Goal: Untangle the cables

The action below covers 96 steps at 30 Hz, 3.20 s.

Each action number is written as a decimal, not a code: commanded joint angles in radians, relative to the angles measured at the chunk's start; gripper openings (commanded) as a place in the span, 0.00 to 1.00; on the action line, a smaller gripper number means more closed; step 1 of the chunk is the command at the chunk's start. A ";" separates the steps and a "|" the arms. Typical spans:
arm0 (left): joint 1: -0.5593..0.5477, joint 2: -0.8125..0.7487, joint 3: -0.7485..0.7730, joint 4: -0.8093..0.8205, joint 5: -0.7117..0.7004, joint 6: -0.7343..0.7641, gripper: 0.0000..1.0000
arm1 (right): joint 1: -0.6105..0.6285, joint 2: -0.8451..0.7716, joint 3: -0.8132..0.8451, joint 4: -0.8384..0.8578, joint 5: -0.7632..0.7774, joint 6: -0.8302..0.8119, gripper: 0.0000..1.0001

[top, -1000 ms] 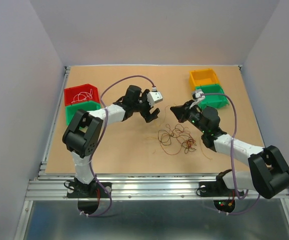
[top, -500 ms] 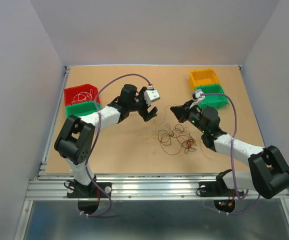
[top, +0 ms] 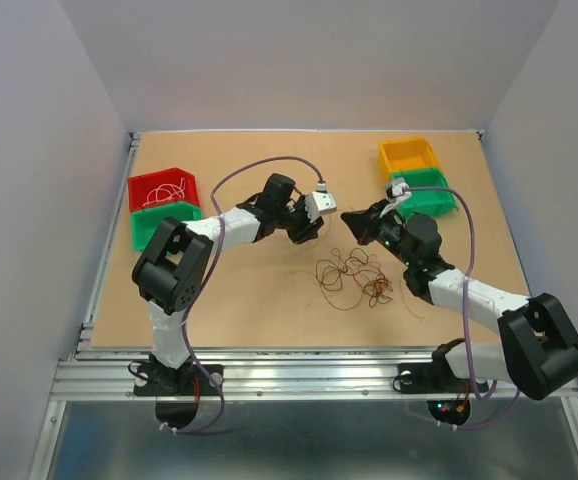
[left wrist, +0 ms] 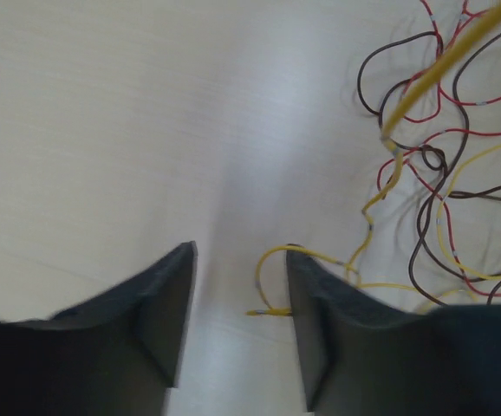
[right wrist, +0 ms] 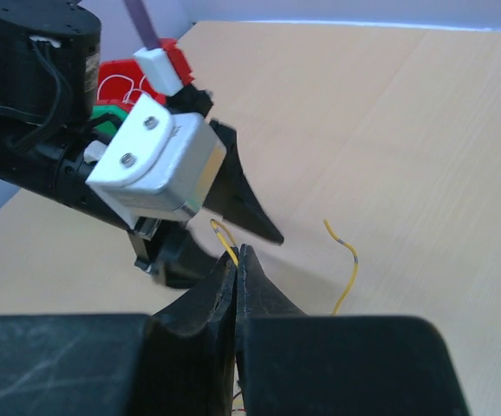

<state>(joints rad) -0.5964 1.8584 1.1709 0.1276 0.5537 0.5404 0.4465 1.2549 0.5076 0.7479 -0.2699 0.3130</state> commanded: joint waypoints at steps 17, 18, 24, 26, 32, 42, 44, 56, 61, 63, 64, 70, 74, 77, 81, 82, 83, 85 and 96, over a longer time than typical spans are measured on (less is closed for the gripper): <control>0.073 -0.401 0.040 -0.120 -0.495 -0.045 0.00 | 0.003 0.012 -0.044 0.056 0.100 -0.023 0.75; 0.082 -0.431 0.032 -0.120 -0.521 -0.046 0.00 | 0.003 0.011 -0.043 0.057 0.098 -0.022 0.76; 0.226 -0.634 -0.039 -0.167 -0.609 -0.023 0.00 | 0.003 0.043 0.074 -0.207 -0.012 -0.075 0.84; 0.294 -0.683 -0.068 -0.181 -0.600 0.001 0.00 | 0.004 0.041 0.101 -0.314 -0.034 -0.100 0.83; 0.447 -0.765 -0.187 -0.105 -0.581 0.079 0.00 | 0.004 -0.006 0.077 -0.315 -0.018 -0.106 0.84; 0.745 -0.778 -0.365 0.134 -0.345 0.098 0.00 | 0.004 -0.038 0.049 -0.274 -0.084 -0.106 0.83; 0.773 -0.751 -0.407 0.170 -0.345 0.099 0.00 | 0.004 -0.043 0.046 -0.269 -0.095 -0.106 0.83; 0.906 -0.588 -0.436 0.236 -0.313 0.056 0.00 | 0.006 -0.045 0.040 -0.255 -0.111 -0.104 0.82; 0.909 -0.567 -0.433 0.248 -0.397 0.035 0.00 | 0.004 -0.043 0.042 -0.251 -0.114 -0.101 0.82; 0.909 -0.558 -0.415 0.207 -0.367 0.029 0.00 | 0.004 -0.043 0.040 -0.249 -0.114 -0.101 0.82; 0.908 -0.558 -0.409 0.195 -0.367 0.026 0.00 | 0.004 -0.043 0.040 -0.249 -0.114 -0.101 0.82; 0.900 -0.532 -0.347 0.146 -0.184 -0.092 0.00 | 0.004 -0.034 0.043 -0.242 -0.117 -0.098 0.81; 0.879 -0.484 -0.266 0.107 -0.135 -0.189 0.00 | 0.004 -0.031 0.045 -0.242 -0.117 -0.097 0.81; 0.837 -0.472 -0.252 0.122 -0.191 -0.270 0.00 | 0.004 -0.031 0.043 -0.242 -0.118 -0.097 0.81; 0.797 -0.498 -0.287 0.206 -0.392 -0.399 0.00 | 0.006 -0.031 0.042 -0.240 -0.118 -0.100 0.81; 0.790 -0.505 -0.298 0.225 -0.443 -0.408 0.00 | 0.004 -0.031 0.042 -0.240 -0.120 -0.100 0.81; 0.776 -0.518 -0.319 0.245 -0.543 -0.419 0.00 | 0.004 -0.032 0.042 -0.240 -0.120 -0.100 0.81; 0.765 -0.528 -0.332 0.285 -0.676 -0.444 0.00 | 0.004 -0.034 0.040 -0.240 -0.121 -0.100 0.81; 0.764 -0.478 -0.373 0.337 -1.043 -0.493 0.00 | 0.006 -0.034 0.040 -0.237 -0.129 -0.098 0.81</control>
<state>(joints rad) 0.1699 1.3788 0.8154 0.3798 -0.3099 0.0898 0.4465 1.2343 0.5415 0.4564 -0.3824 0.2237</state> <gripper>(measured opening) 0.033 0.809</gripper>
